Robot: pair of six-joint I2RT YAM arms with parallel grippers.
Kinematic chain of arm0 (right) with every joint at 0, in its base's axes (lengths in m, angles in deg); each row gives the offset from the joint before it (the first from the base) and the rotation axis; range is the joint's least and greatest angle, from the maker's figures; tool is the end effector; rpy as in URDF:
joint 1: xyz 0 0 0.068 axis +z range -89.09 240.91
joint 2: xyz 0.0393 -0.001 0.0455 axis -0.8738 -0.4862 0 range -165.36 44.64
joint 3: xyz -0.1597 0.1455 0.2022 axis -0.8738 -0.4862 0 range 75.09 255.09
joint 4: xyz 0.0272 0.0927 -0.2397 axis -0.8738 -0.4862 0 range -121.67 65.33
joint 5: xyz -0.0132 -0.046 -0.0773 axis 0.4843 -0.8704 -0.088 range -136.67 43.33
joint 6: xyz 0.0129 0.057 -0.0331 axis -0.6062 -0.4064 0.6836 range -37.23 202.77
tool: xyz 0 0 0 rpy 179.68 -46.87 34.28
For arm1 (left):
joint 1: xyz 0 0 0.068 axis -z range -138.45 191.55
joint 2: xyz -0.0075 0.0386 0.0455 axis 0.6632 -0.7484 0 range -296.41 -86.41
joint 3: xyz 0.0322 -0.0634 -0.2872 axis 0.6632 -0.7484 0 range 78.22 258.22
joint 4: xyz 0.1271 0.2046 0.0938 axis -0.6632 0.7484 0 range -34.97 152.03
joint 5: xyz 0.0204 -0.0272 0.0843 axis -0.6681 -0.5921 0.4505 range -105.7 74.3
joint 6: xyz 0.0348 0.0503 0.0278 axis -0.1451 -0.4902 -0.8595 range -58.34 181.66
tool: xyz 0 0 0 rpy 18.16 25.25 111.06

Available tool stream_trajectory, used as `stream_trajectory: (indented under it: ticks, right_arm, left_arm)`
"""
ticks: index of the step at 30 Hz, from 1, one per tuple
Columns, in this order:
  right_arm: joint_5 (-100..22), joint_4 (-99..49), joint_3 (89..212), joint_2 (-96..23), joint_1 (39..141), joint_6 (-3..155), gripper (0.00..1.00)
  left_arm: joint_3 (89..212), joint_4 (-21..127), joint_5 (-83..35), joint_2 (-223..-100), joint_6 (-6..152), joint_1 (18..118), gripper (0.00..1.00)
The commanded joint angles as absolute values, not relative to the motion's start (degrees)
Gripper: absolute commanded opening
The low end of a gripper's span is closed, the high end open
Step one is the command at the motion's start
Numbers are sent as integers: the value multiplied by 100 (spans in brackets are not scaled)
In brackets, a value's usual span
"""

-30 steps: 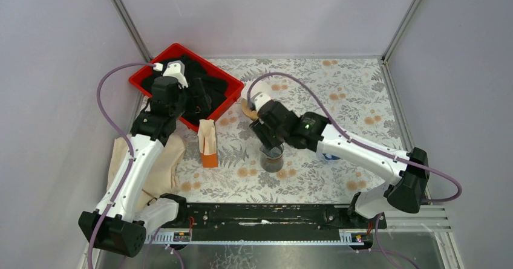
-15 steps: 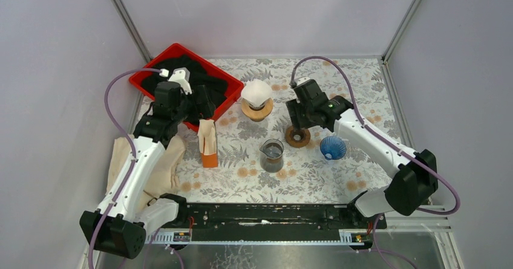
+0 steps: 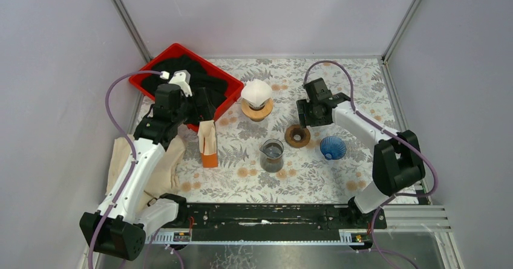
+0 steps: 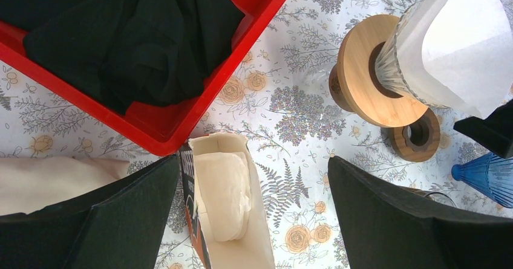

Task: Place the coffee filter in the dripper

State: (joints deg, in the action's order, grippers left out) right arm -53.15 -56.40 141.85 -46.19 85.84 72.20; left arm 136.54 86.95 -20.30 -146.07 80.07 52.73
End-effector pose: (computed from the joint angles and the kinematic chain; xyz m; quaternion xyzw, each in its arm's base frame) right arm 0.3117 0.1382 0.2522 -0.1027 0.9488 0.0380 0.2962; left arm 0.2192 -0.0477 0.3462 -0.0364 0.8786 -0.1555 0.4500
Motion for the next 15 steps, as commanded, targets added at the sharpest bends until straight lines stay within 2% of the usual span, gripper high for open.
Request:
stream_trajectory:
  ticks: [1, 15]
  right_arm:
    - [-5093, -5263, 14157, -4845, 8513, 7104, 68]
    - [-4968, -5104, 14105, -5730, 8475, 7080, 63]
  left_arm:
    - [13588, 8355, -2075, -14547, 7905, 5238, 100]
    - [13575, 8342, -2062, -14597, 7906, 5235, 100]
